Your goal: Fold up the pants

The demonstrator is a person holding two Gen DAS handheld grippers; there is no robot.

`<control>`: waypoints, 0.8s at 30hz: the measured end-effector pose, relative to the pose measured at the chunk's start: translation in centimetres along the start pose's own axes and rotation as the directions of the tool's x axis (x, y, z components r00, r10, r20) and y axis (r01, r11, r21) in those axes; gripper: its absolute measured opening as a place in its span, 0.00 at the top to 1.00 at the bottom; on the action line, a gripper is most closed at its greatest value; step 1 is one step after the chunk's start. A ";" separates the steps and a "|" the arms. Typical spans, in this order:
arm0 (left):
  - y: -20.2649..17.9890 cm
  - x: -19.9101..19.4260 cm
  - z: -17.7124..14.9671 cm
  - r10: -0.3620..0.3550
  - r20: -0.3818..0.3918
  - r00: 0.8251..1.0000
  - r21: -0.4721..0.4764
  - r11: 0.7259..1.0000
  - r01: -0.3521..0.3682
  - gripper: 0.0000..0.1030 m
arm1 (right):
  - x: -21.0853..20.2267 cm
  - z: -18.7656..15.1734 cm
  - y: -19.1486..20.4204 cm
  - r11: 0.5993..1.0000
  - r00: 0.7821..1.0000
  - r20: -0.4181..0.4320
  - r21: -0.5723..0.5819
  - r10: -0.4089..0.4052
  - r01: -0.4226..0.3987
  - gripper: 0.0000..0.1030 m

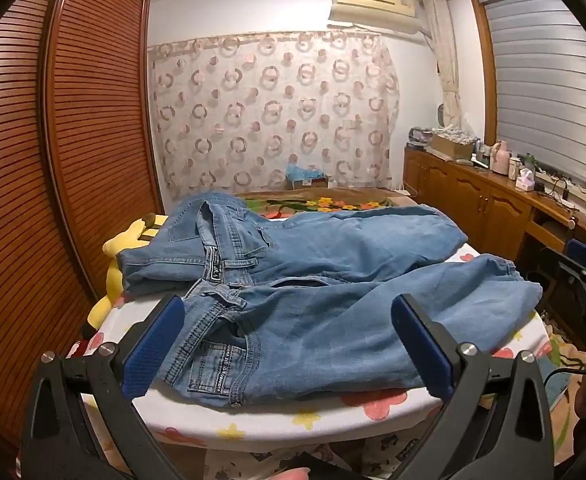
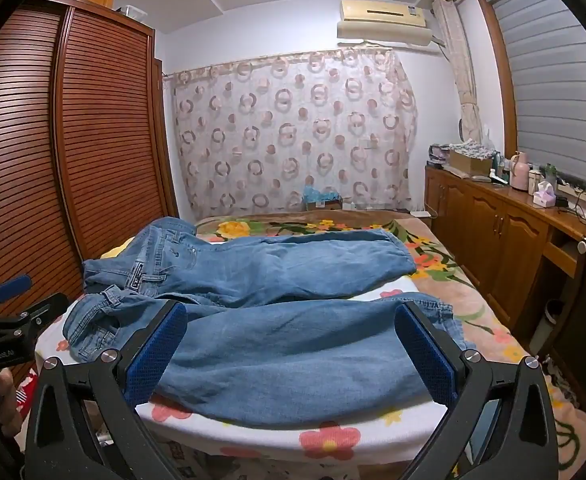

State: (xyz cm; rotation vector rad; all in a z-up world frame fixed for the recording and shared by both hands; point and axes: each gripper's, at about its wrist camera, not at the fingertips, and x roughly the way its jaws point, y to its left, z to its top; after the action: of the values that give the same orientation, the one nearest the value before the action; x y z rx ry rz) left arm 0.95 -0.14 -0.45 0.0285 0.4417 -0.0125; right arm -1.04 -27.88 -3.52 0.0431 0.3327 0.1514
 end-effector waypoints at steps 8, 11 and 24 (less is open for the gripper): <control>0.1 -0.8 -0.1 0.005 0.005 1.000 -0.002 1.000 -0.005 0.00 | 0.0 -0.1 0.0 1.000 1.000 -0.003 -0.007 0.006 -0.006 0.00; 0.4 -1.1 0.3 0.007 0.007 1.000 -0.001 1.000 -0.007 0.00 | 0.0 0.0 -0.1 1.000 1.000 -0.003 -0.007 0.006 -0.006 0.00; 0.7 -1.3 0.9 0.004 0.013 1.000 -0.002 1.000 -0.004 0.00 | -0.1 -0.1 -0.1 1.000 1.000 -0.004 -0.008 0.010 -0.010 0.00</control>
State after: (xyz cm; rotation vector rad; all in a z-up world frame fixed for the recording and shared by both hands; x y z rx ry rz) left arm 0.18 0.54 0.96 0.0274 0.4286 -0.0080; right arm -1.12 -27.95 -3.63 0.0371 0.3355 0.1631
